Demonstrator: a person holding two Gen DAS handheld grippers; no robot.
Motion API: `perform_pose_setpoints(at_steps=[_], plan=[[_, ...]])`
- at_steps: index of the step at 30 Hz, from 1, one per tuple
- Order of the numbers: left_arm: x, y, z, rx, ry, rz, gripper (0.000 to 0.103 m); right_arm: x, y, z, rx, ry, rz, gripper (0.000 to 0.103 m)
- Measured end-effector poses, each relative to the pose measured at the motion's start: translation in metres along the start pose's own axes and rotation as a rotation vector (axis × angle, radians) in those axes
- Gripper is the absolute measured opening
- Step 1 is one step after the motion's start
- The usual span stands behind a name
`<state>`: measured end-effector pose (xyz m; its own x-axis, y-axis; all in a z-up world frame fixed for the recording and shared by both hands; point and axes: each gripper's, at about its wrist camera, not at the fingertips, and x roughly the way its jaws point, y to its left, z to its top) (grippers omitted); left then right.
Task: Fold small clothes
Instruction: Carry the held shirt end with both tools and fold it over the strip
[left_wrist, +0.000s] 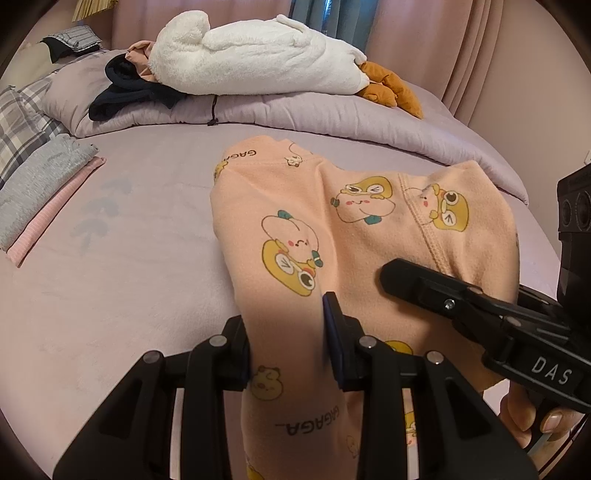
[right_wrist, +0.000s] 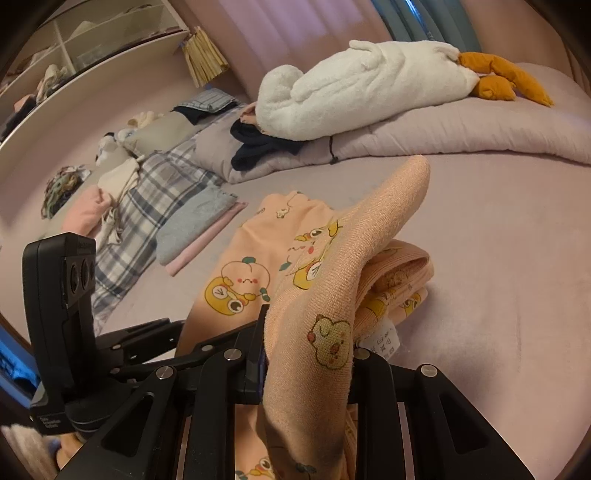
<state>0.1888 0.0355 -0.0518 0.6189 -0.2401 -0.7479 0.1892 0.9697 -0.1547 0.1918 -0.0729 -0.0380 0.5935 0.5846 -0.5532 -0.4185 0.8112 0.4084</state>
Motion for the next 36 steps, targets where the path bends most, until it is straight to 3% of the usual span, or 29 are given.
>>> perform_pose_setpoints(at_steps=[36], plan=[[0.048, 0.013, -0.002, -0.019, 0.088, 0.031, 0.033, 0.037, -0.018, -0.001, 0.02, 0.094, -0.045, 0.026]])
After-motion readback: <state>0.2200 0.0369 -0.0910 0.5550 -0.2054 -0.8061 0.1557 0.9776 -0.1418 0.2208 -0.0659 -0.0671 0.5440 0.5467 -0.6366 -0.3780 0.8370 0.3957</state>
